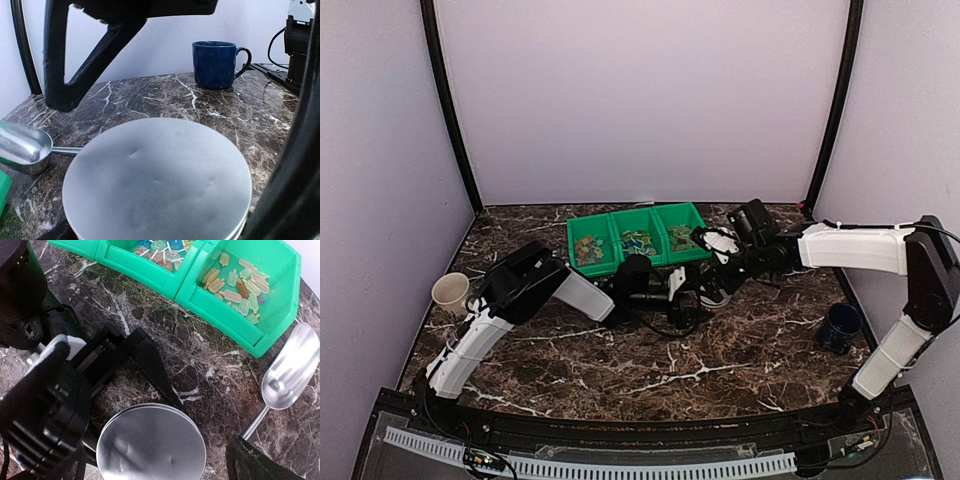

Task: Pack the candies
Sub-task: Screw the box lid onto the packing bottle.

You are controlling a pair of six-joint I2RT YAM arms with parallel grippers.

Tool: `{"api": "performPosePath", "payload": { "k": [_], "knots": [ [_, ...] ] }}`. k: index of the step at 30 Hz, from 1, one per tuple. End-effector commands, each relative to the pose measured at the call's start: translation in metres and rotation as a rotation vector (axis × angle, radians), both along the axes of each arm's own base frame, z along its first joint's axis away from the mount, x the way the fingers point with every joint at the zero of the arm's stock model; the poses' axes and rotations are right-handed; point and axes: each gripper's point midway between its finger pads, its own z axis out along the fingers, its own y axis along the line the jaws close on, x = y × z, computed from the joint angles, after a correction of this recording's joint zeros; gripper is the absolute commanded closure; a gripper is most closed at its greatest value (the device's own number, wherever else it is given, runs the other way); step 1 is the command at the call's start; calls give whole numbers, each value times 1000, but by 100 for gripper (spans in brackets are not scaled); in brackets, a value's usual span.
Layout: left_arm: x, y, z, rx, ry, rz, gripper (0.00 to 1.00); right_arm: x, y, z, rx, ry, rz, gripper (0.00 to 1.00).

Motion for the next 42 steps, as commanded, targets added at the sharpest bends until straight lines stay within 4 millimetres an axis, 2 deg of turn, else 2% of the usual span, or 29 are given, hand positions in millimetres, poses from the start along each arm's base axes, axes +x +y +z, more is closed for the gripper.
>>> {"api": "performPosePath", "payload": {
  "k": [1,6,9,10,24,42],
  "knots": [
    [-47,60,-167,399,222,-44,13,1,1,-11,-29,58,87,3],
    [-48,60,-167,395,228,-51,13,6,4,-7,-20,80,136,3],
    [-49,60,-167,395,230,-54,13,2,4,-13,-25,108,161,3],
    [-49,60,-168,395,230,-54,13,7,8,-6,-16,93,165,3],
    [-50,60,-169,398,238,-63,13,11,-4,-17,-72,104,113,3],
    [-51,59,-170,398,245,-73,13,0,-3,-15,-61,140,146,3]
  ]
}}
